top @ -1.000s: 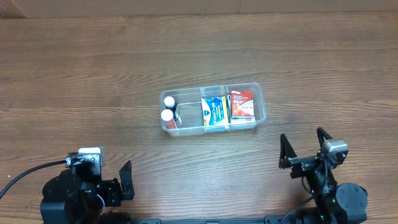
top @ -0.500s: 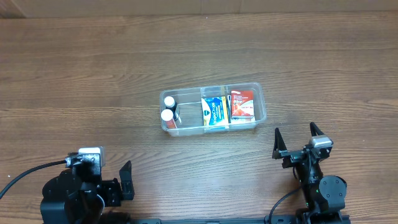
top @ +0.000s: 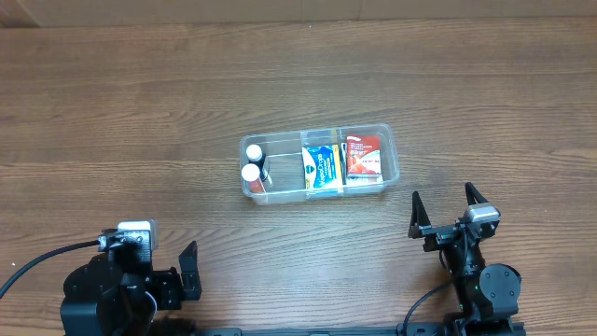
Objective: Pack container
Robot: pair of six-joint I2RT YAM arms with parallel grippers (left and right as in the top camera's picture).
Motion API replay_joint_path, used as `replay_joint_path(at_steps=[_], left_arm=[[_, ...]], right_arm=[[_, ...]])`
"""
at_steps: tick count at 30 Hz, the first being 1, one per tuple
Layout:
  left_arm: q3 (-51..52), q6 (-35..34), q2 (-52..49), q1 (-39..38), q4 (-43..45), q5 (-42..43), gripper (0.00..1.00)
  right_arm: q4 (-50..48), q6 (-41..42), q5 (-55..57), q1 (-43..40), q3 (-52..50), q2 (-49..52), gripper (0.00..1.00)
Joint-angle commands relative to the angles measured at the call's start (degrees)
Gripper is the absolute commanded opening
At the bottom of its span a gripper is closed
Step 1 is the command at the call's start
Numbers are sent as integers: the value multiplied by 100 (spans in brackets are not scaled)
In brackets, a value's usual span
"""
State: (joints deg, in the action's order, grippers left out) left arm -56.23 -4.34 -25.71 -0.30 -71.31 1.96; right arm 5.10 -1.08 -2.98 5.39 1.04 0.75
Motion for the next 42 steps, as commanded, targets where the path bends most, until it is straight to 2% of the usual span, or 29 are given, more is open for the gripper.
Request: replay_joint_path(at_steps=[1,22,28,32,37,39,40,42], left_arm=[[31,-98,35,-9,7,61,100],[33,-57,50,-9,11,-48,100],[299,-55,444,127,271,-46,100],[1099,-31,1119,190,861,-184,100],[2625,-33,2052,188,2065,-348,100],[3329,-33,2371,188,2846,-345,100],[3853,-35,2553,173,3654,-339,100],[4256,-31,2546,153,4472,-345,100]], right_arm=[[-50,42,-9,2,-57,-59,100],[-50,42,-9,2,-57,-59,100],[-52,42,-9,2,-57,-59,100],[-52,42,-9,2,-57,-59,100],[-52,42,-9,2,-57,-59,100],[-52,42,-9,2,-57,-59,100],[-52,42,-9,2,-57,-59,100],[-50,42,-9,2,-57,-59,100]])
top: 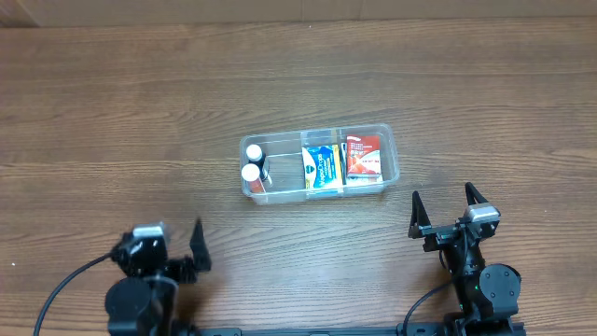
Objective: Pack container
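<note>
A clear plastic container (390, 149) with three compartments lies at the middle of the table. Its left compartment holds two small white-capped bottles (252, 162). A blue and yellow packet (322, 166) fills the middle compartment, and a red packet (364, 157) the right one. My left gripper (162, 246) sits low at the front left, well short of the container, open and empty; only one finger (199, 246) shows plainly. My right gripper (444, 207) rests at the front right, just below the container's right end, open with nothing between its fingers.
Brown wooden table top (112, 103) all around the container. Both arm bases and their cables sit along the front edge.
My left arm has shifted a little to the right and turned, so its finger now points more upward toward the container. The right arm and the container's contents are unchanged.
</note>
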Robot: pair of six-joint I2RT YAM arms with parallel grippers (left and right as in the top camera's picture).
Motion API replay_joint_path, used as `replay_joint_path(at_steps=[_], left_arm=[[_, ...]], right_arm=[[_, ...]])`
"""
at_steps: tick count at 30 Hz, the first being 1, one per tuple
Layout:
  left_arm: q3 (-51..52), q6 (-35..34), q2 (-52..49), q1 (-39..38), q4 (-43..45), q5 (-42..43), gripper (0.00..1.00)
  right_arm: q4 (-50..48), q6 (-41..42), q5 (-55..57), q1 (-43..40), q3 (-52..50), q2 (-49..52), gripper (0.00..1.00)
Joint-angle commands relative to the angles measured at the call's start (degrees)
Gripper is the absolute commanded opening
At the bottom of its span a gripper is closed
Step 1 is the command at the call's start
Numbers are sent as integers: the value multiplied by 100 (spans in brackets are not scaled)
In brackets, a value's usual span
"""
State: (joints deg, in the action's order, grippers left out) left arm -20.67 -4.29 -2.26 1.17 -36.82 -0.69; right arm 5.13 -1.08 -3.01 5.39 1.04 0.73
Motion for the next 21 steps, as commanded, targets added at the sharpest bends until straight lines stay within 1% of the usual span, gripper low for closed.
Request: replay_joint_path(at_steps=[1,4,7,8,10,12,13,21], left_arm=[[879,9,205,-13,1429,-103,100],[1464,223,205,-20,2826,-125,100],[1991,459,205,-20,3934,-120,100],[2046,459,205,-24,3980,-120,100],[2041,586,205,-39,3713,-140,100],[2041,579,205,-44,3294,-140,100],[2041,586,205,-44,3241,-109,100],[2039,551,205,-46,3237,44,100]], right_arm=[[-52,42,-7,2,-57,-57,100],[-55,39,-7,2,-57,-57,100],[-52,39,-9,2,-57,-57,100],[-55,39,-7,2,-57,-57,100],[-52,42,-7,2,-57,-57,100],[-52,39,-7,2,-57,-57,100],[-55,39,-7,2,-57,-57,100],[-52,42,-7,2,-57,-57,100]])
